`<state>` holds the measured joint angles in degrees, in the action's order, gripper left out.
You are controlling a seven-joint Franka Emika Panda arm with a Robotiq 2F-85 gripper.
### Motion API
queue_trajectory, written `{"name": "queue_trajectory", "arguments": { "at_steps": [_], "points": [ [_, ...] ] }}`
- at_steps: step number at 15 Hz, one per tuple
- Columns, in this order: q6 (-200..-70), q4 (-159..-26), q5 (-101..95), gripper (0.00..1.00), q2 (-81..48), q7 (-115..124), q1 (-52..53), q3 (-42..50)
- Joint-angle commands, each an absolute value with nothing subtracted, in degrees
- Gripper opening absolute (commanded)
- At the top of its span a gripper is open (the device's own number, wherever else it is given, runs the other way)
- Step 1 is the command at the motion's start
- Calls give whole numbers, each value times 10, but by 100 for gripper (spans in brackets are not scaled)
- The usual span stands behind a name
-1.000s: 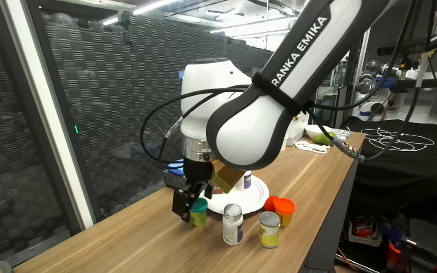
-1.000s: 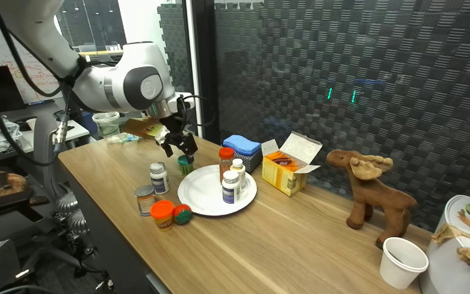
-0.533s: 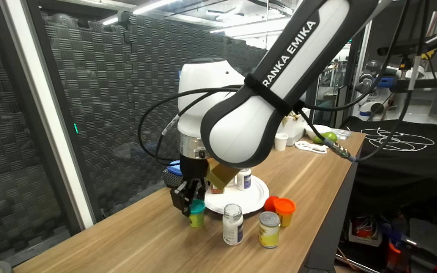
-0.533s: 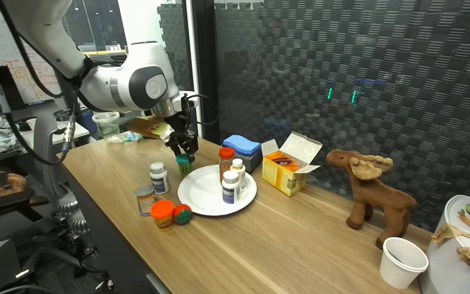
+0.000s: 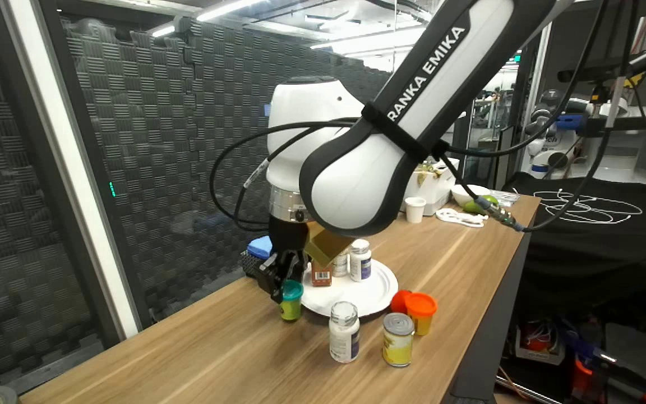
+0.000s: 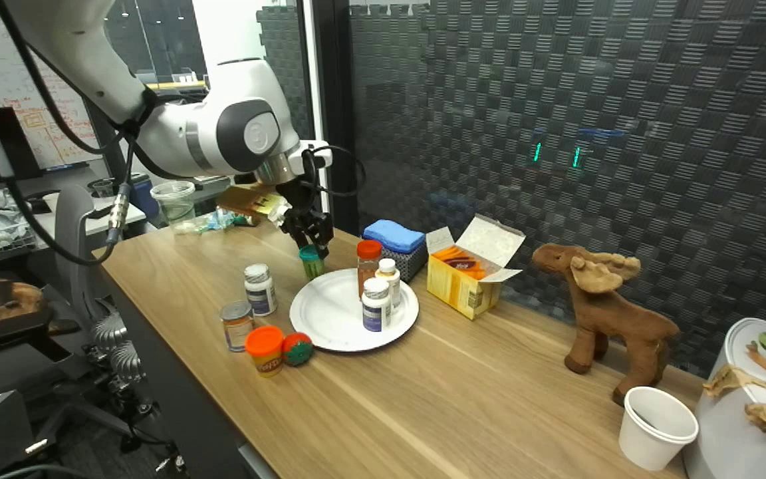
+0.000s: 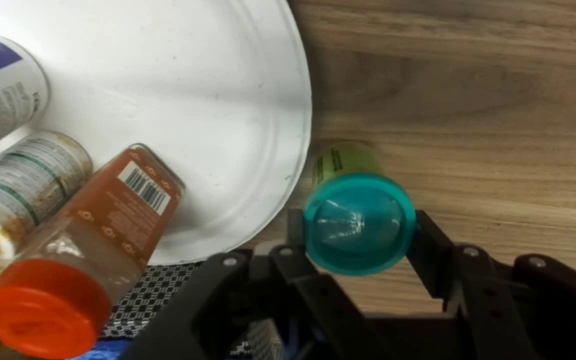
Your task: Put the bottles on the tray
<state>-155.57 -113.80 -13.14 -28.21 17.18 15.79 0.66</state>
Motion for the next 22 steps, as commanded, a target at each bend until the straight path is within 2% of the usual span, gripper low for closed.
{"name": "queue_trajectory", "arguments": {
  "at_steps": [1, 5, 12, 22],
  "points": [
    [-1544, -1152, -157, 28, -243, 249, 198, 62],
    [-1501, -1181, -180, 28, -201, 329, 218, 94],
    [-1424, -1215, -198, 28, -168, 408, 193, 68],
    [-1534, -1204, -205, 28, -211, 535, 183, 74]
  ]
}}
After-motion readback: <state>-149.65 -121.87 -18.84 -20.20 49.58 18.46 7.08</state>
